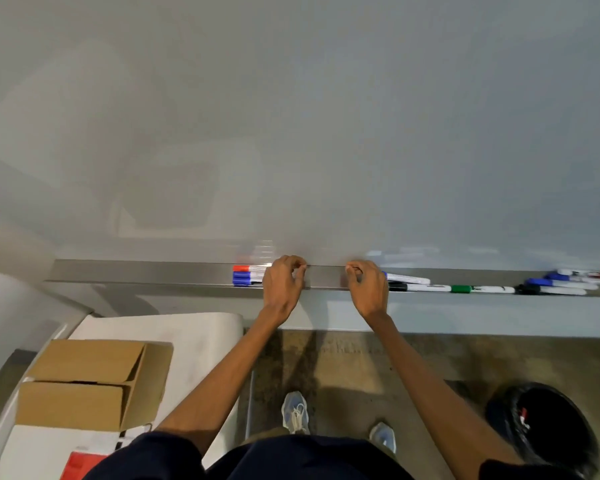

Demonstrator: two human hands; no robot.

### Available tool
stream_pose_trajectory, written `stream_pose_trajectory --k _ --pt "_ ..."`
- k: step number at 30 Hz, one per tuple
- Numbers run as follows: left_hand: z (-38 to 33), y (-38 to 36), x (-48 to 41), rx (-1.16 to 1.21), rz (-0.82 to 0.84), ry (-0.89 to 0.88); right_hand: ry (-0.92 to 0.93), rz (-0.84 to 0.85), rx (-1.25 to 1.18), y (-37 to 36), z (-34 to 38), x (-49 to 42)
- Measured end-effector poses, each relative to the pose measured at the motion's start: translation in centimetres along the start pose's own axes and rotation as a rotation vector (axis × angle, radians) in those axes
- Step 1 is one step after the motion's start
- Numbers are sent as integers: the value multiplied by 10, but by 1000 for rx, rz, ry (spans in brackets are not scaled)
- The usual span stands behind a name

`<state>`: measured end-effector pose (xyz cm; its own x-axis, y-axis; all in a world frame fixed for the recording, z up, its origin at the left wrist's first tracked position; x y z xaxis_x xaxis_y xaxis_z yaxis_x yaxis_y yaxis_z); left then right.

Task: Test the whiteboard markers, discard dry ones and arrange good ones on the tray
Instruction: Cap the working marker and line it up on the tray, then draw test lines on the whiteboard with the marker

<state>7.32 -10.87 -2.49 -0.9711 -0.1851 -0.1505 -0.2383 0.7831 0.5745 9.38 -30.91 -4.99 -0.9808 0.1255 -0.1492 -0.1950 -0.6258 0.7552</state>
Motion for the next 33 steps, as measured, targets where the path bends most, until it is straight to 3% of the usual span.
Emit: stream_pose_trajectory --k 7,11,15,22,27,33 --pt "-58 -95 0 -135 315 -124 -32 -8 284 57 -79 -21" --pt "-79 -137 5 -225 429 -197 103 61 416 64 -97 -26" --pt "-79 -159 8 -295 404 -187 54 209 531 64 -100 -31" --pt "-82 -155 13 -204 331 -109 207 187 602 71 -97 -32" --pt "-102 -147 5 -220 352 -228 462 145 507 87 -85 -37" --pt "-129 -132 -1 -231 349 -357 591 123 480 121 -72 -52"
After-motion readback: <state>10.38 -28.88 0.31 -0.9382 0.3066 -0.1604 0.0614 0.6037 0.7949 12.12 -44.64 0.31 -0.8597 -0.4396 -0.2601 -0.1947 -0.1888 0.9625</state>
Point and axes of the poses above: each hand's wrist, its own x-axis away from the middle knuckle, its own y-axis out of the back of the hand, z = x × y, the point moved 3 cm from there along -x, towards the middle knuckle, and after that the axes turned 9 degrees about x, right-handed, at the moved point
